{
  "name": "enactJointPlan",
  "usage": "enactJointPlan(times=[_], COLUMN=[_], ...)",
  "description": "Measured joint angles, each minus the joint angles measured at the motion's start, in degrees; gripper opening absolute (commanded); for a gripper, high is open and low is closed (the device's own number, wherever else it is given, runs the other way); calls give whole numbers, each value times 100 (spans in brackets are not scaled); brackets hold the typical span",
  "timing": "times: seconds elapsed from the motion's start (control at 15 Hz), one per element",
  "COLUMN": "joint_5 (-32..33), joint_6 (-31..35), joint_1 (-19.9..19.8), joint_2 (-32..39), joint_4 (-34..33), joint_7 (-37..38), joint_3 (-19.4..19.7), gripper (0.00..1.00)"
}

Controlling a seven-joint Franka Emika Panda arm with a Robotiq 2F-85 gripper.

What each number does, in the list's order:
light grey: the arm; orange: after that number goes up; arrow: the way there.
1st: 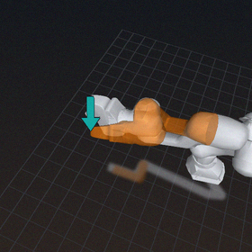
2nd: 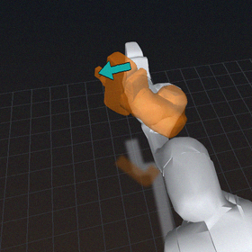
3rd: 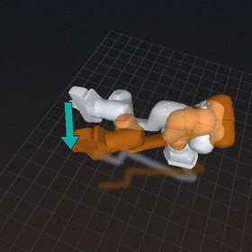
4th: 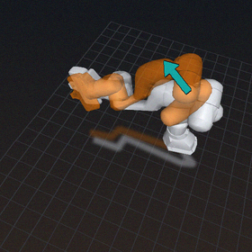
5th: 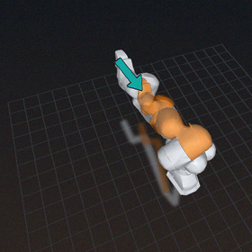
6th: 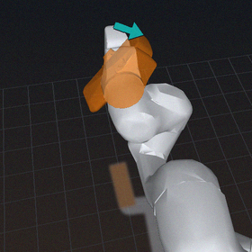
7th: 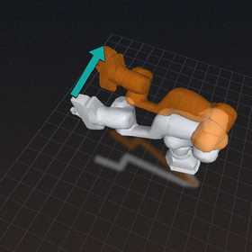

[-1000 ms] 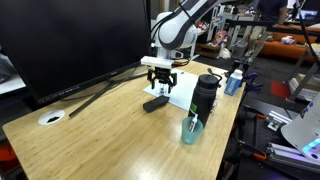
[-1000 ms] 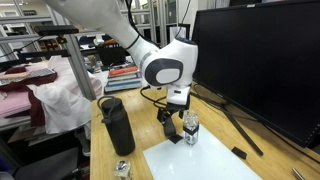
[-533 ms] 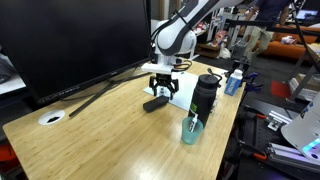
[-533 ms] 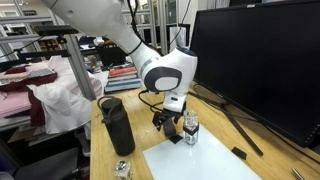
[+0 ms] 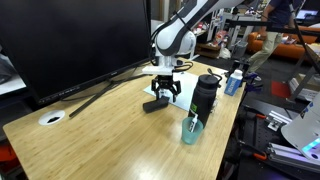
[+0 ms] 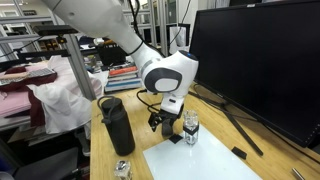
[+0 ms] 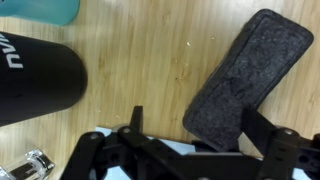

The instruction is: Put the duster on the whiteboard

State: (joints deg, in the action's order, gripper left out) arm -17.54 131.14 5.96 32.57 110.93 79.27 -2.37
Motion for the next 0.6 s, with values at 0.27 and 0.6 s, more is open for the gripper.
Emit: enactJointPlan(times=[0.27,0.6], joint_5=[-8,155], joint_6=[-128,327], joint_1=[0,96], joint_2=[14,17], joint_4=[-29,-111], joint_7=[8,29], joint_3=[2,97], gripper=[100,100])
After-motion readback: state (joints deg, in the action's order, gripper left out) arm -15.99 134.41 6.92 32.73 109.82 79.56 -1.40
